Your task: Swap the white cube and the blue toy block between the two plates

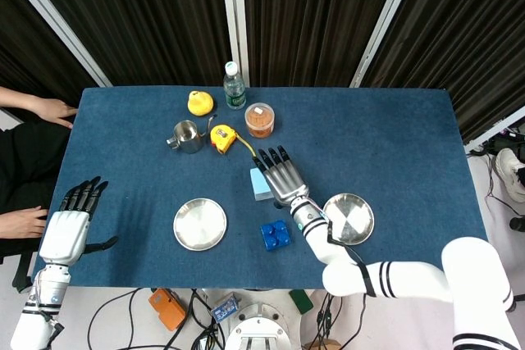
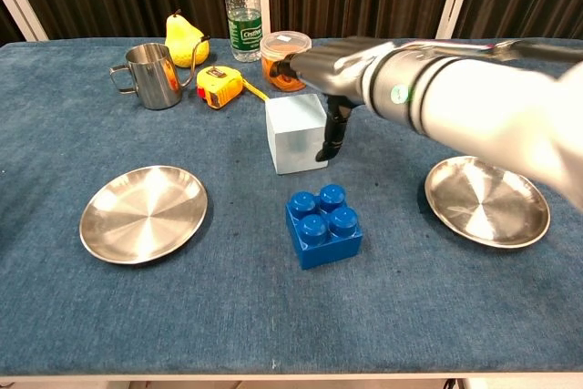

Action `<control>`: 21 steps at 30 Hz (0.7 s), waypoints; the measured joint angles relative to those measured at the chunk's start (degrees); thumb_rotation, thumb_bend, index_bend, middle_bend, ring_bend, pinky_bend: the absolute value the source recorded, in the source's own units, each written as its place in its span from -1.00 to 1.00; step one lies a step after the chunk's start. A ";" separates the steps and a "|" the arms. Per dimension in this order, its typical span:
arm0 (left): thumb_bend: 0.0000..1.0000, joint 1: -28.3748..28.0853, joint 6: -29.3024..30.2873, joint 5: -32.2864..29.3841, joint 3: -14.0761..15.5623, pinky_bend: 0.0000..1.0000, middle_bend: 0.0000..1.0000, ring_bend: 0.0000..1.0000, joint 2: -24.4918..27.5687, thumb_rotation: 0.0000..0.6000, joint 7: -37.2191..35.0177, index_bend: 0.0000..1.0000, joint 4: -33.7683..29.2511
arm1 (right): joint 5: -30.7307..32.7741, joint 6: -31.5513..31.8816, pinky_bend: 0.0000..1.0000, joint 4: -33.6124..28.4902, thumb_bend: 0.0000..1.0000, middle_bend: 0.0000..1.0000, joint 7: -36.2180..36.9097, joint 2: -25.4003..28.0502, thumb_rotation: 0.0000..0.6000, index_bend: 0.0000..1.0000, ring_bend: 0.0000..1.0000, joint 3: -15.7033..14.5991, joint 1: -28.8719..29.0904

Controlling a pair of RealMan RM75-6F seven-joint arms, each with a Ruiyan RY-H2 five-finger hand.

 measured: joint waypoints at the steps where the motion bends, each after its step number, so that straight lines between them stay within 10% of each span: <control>1: -0.98 0.05 0.06 0.04 0.00 -0.82 -1.00 -1.00 0.01 1.00 -0.04 -1.00 0.00 | 1.20 -0.19 -1.00 0.90 -0.45 -1.00 -0.33 -0.40 1.00 -1.00 -1.00 0.03 0.48; 5: -0.98 0.27 0.46 0.38 -0.01 -0.82 -1.00 -1.00 0.00 1.00 -0.18 -1.00 0.03 | 6.35 -1.65 -0.89 3.35 -0.30 -0.84 -1.04 -1.58 1.00 -0.78 -0.90 0.15 2.72; 8: -0.98 0.35 0.60 0.64 -0.02 -0.82 -1.00 -1.00 -0.04 1.00 -0.04 -1.00 0.00 | 6.53 -2.65 -0.49 3.96 -0.21 -0.23 0.92 -1.84 1.00 0.02 -0.28 0.29 3.30; 12: -0.98 0.29 0.36 0.66 -0.08 -0.82 -1.00 -1.00 -0.15 1.00 0.16 -1.00 -0.07 | 2.83 -2.88 -0.18 4.19 -0.18 0.13 4.96 -1.90 1.00 0.44 0.10 -0.25 2.79; 21: -0.98 0.81 1.55 1.81 0.02 -0.82 -1.00 -1.00 0.07 1.00 -0.15 -1.00 -0.40 | -6.01 2.38 0.01 0.53 -0.10 0.31 9.95 0.85 1.00 0.66 0.29 -2.57 -0.01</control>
